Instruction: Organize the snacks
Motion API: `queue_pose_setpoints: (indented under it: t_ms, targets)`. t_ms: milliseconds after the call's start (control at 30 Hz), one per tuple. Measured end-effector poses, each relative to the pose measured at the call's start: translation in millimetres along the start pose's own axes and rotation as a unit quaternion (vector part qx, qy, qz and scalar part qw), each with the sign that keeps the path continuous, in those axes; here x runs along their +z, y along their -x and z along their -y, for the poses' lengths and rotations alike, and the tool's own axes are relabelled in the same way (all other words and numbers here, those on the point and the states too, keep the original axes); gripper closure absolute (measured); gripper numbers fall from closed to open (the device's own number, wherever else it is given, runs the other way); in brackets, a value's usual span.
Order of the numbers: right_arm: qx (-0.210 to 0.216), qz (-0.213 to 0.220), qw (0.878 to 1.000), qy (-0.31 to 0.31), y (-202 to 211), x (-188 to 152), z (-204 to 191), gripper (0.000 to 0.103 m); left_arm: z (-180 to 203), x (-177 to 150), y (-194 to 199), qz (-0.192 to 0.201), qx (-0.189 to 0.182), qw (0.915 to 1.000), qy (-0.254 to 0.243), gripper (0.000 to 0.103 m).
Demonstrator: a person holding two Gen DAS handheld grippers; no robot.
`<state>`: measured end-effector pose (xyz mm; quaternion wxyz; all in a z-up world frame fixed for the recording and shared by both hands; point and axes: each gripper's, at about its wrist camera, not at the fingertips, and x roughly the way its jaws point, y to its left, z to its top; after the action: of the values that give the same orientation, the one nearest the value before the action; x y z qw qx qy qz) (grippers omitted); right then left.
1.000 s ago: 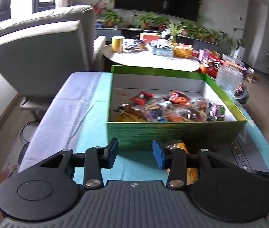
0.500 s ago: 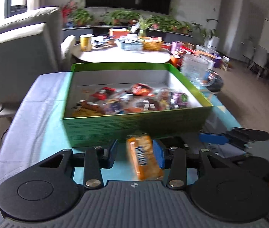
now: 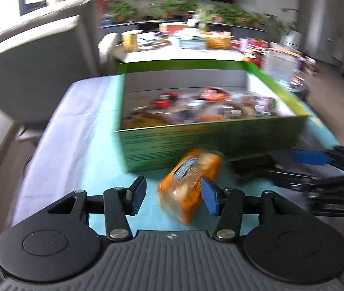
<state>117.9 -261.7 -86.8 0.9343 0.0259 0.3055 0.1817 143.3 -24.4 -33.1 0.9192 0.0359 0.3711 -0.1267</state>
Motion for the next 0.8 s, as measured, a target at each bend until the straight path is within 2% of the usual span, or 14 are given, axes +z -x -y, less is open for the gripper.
queue_pose_setpoints:
  t_ms: [167,400,600,700,800]
  targets:
    - [0.005,0.000,1.000,0.002,-2,1,-1,0.053,-35,-3,-1,-0.013,0.021,0.9969,0.075,0.056]
    - [0.010,-0.010,1.000,-0.008,-16,5,-4,0.053,-22,-3,3,0.010,-0.008,0.9995,0.030,0.056]
    - [0.031,-0.020,0.999,0.001,-18,0,-16,0.053,-19,-1,-2,0.011,-0.015,0.9994,0.030,0.056]
    - [0.061,-0.028,0.998,0.019,-11,-5,-26,0.053,-24,1,-2,0.017,-0.013,0.9988,0.045,0.056]
    - [0.120,-0.032,0.991,0.047,3,-9,-37,0.053,-29,4,-1,0.022,-0.009,0.9980,0.059,0.056]
